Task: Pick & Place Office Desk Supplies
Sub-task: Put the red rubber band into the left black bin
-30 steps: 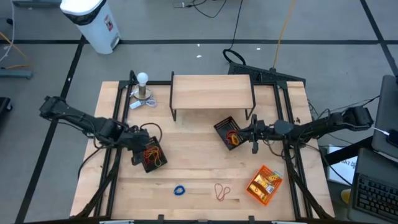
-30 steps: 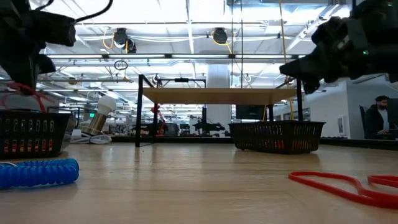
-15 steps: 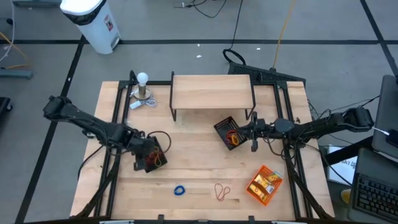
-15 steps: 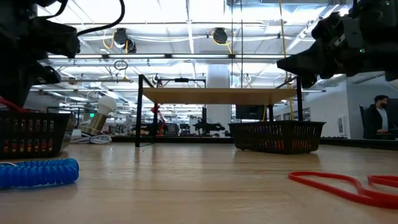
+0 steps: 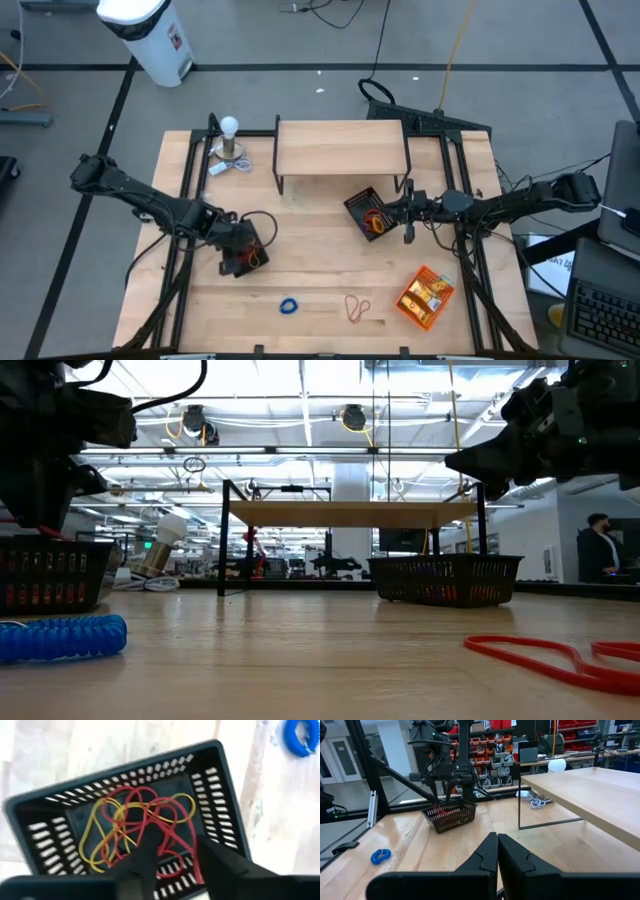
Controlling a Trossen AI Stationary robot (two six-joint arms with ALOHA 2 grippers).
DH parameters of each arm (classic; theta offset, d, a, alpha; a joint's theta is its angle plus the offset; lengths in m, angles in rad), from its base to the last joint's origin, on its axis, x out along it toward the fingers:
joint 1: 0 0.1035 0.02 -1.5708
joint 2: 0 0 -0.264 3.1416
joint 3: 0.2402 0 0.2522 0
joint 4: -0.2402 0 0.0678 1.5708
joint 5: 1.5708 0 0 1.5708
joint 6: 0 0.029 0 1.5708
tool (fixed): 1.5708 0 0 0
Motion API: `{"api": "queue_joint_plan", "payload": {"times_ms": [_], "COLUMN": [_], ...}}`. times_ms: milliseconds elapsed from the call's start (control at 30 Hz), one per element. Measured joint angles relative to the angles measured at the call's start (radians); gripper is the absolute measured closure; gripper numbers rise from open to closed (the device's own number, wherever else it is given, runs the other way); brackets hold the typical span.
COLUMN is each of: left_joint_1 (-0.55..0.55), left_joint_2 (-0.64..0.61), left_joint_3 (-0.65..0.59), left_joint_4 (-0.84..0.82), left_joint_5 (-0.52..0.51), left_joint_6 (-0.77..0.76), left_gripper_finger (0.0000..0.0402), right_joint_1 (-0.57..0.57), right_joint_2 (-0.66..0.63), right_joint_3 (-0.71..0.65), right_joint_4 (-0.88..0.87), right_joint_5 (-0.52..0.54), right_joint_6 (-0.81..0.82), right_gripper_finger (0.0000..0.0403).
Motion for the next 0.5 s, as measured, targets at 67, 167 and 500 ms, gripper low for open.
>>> {"api": "queue_joint_plan", "payload": {"times_ms": [67,167,500], "left_joint_1": [0.000,0.000,0.000], "left_joint_2": [0.000,-0.004,-0.072], "left_joint_3": [0.000,0.000,0.037], "left_joint_4": [0.000,-0.001,-0.013], "left_joint_5": [0.017,0.024,-0.050], "left_joint_6": [-0.001,-0.003,0.053], "left_gripper_finger": [0.0241,0.0204,0.0163], "right_joint_1": [0.000,0.000,0.000], "right_joint_2": [0.000,0.000,0.000], "right_joint_3": [0.000,0.000,0.001], "right_joint_4": [0.000,0.000,0.004], "right_joint_5": [0.000,0.000,0.000], "right_joint_6": [0.000,0.000,0.000], "right_gripper_finger": [0.0403,0.0403,0.0403]}}
